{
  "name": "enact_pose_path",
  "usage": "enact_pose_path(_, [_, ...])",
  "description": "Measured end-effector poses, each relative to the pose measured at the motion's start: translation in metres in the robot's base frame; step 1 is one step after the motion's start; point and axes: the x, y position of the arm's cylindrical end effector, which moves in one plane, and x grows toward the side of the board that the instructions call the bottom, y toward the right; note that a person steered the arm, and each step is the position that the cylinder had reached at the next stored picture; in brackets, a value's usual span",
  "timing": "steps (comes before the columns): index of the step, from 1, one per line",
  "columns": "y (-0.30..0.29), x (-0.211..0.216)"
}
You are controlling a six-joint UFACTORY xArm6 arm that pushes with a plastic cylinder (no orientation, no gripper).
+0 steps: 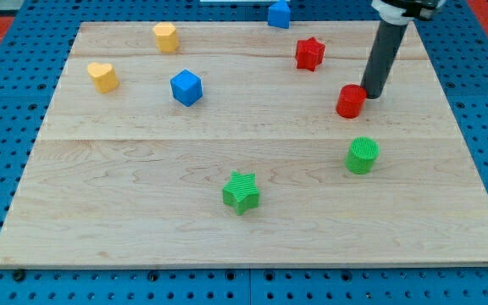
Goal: Point your arm at the yellow hexagon
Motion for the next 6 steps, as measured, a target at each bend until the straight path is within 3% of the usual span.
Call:
enact_pose_path(1, [0.067, -0.029])
enact_pose_path(2, [0.123, -0.098])
enact_pose_path(3, [0.110, -0.165])
enact_pose_path(4, [0.101, -0.170])
enact_pose_path(6, [-0.098, -0.140])
